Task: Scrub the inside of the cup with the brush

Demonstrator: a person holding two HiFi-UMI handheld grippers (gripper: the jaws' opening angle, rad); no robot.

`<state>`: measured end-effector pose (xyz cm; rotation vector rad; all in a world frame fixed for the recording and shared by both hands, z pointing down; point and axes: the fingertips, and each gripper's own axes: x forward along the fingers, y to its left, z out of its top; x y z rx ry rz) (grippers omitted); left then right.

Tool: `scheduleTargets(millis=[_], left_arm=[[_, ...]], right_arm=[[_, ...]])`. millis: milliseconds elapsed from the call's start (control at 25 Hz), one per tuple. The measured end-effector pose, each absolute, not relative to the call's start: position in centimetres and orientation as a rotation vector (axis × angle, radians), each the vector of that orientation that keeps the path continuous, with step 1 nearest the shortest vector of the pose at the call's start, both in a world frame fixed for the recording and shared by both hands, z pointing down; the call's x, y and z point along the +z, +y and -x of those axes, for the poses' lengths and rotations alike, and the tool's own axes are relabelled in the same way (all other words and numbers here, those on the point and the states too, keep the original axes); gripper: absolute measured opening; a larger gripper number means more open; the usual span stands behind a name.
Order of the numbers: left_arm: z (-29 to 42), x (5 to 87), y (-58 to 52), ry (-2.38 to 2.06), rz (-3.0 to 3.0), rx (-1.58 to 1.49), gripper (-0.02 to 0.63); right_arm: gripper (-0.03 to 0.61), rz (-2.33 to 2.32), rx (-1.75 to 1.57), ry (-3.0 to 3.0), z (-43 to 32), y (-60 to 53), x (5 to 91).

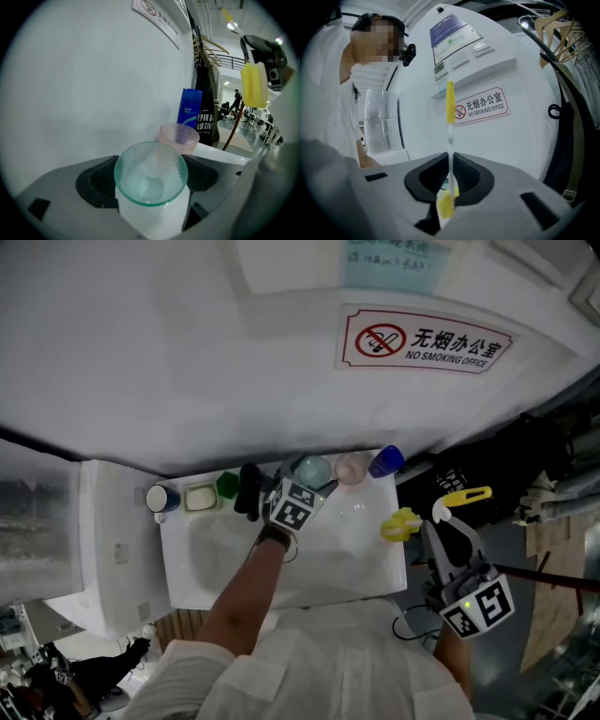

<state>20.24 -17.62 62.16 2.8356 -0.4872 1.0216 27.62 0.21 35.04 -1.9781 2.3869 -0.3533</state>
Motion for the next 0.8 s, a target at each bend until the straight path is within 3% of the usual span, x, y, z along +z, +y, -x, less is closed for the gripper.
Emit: scheduleTargets(millis=[800], left_arm=[[-18.4,54.2,-17.2,-0.679,-2.843,0.757,0.391]], right_arm=[[0.031,1.856,-0.323,2.429,-28.2,-0.9,34.4]])
